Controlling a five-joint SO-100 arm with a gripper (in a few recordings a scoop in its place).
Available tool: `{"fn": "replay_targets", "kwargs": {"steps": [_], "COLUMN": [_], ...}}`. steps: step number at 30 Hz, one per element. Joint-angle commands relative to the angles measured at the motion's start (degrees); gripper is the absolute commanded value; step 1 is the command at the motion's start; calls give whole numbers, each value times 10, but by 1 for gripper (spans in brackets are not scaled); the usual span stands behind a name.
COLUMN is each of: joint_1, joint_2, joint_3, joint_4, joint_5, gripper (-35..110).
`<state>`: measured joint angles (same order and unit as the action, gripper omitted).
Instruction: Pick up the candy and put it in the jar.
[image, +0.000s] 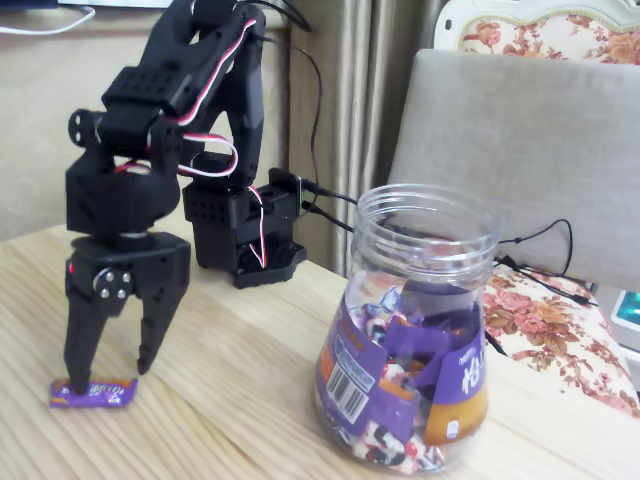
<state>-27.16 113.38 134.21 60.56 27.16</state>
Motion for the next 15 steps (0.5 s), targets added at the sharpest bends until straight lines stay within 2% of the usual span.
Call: {"fn": "replay_targets", "kwargs": {"steps": [1, 9, 15], "joint_1": [-3, 28, 33], "joint_2": [-23, -141, -147], "joint_3": [-37, -116, -123], "joint_4": [2, 10, 6], "joint_5": [1, -30, -31], "gripper": [44, 44, 23]}}
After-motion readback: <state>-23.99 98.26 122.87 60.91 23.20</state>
